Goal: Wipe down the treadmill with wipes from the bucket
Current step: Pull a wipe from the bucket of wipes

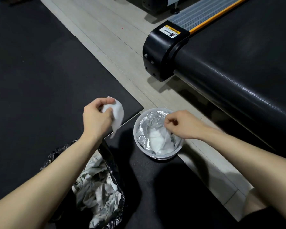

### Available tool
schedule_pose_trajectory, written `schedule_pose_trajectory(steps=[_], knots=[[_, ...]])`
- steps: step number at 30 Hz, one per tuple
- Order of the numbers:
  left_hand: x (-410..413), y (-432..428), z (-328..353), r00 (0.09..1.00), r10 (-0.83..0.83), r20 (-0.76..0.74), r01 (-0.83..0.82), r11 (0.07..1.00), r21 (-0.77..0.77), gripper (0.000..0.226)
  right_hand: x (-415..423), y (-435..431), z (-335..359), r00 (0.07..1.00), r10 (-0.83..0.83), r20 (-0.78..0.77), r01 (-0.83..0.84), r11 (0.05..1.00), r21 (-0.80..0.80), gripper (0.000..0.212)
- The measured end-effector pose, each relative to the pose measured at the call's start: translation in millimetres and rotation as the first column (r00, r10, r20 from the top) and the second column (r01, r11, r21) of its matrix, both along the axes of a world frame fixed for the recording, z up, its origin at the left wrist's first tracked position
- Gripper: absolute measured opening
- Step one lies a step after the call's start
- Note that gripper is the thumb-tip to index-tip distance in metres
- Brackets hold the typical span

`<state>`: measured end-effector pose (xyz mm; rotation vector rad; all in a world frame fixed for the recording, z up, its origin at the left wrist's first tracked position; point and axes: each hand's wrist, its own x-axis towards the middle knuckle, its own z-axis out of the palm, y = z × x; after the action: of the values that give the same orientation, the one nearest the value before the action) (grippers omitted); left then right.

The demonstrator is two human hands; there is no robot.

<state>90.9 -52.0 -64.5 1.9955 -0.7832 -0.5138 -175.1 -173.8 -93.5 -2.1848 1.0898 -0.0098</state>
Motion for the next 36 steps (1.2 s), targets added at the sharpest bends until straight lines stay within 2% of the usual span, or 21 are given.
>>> schedule_pose_trajectory(steps=[2,4,6,9,12,14,16,18,19,20,21,24,27,30,33,36], knots=[[-5,-4,0,0.993,-0.108,0.044,0.108,0.994,0.006,0.037,5,0,1,0.994,0.102,-0.044,-0.103,0.994,-0.040,0.022],[-9,-6,0,0.962,-0.241,0.126,0.238,0.970,0.044,0.038,9,2,-2,0.951,0.230,-0.206,-0.247,0.967,-0.063,0.046],[-17,-5,0,0.898,-0.375,0.231,0.368,0.927,0.074,0.040,16,4,-6,0.935,0.254,-0.246,-0.285,0.954,-0.096,0.057],[-26,-2,3,0.778,-0.527,0.342,0.526,0.844,0.105,0.039,30,0,-3,0.976,0.192,-0.104,-0.213,0.945,-0.249,0.048],[-30,-1,11,0.716,-0.610,0.341,0.609,0.784,0.123,0.043,43,4,7,0.971,0.232,0.063,-0.216,0.956,-0.201,0.064],[-34,4,16,0.686,-0.639,0.348,0.639,0.758,0.133,0.040,51,9,12,0.959,0.268,0.092,-0.254,0.956,-0.146,0.042],[-34,14,24,0.652,-0.631,0.421,0.624,0.761,0.175,0.031,53,21,25,0.977,0.208,0.041,-0.199,0.967,-0.159,0.031],[-30,27,34,0.558,-0.637,0.532,0.583,0.757,0.294,0.025,48,37,46,0.990,0.142,0.012,-0.137,0.971,-0.194,0.022],[-28,34,37,0.497,-0.671,0.550,0.568,0.731,0.379,0.029,42,46,57,0.992,0.127,-0.021,-0.129,0.969,-0.211,0.015],[-28,41,39,0.459,-0.717,0.524,0.554,0.692,0.462,0.036,35,56,67,0.990,0.110,-0.083,-0.125,0.970,-0.206,0.010],[-31,49,41,0.463,-0.754,0.467,0.537,0.657,0.528,0.042,28,67,74,0.984,0.102,-0.144,-0.129,0.973,-0.193,0.012],[-50,77,56,0.535,-0.794,0.289,0.489,0.570,0.661,0.047,14,102,91,0.952,0.120,-0.280,-0.173,0.970,-0.170,0.030],[-73,115,99,0.501,-0.842,0.202,0.483,0.466,0.742,0.045,-5,142,120,0.975,0.071,-0.210,-0.089,0.993,-0.078,0.051],[-81,150,172,0.433,-0.870,0.234,0.519,0.453,0.725,0.031,-21,187,176,0.981,0.002,-0.194,0.005,0.999,0.036,0.054],[-79,178,247,0.336,-0.898,0.283,0.556,0.432,0.710,0.022,-33,223,241,0.978,-0.027,-0.209,0.042,0.997,0.069,0.055],[-75,204,316,0.264,-0.917,0.299,0.587,0.399,0.705,0.022,-37,251,323,0.952,-0.045,-0.304,0.080,0.991,0.103,0.064]])
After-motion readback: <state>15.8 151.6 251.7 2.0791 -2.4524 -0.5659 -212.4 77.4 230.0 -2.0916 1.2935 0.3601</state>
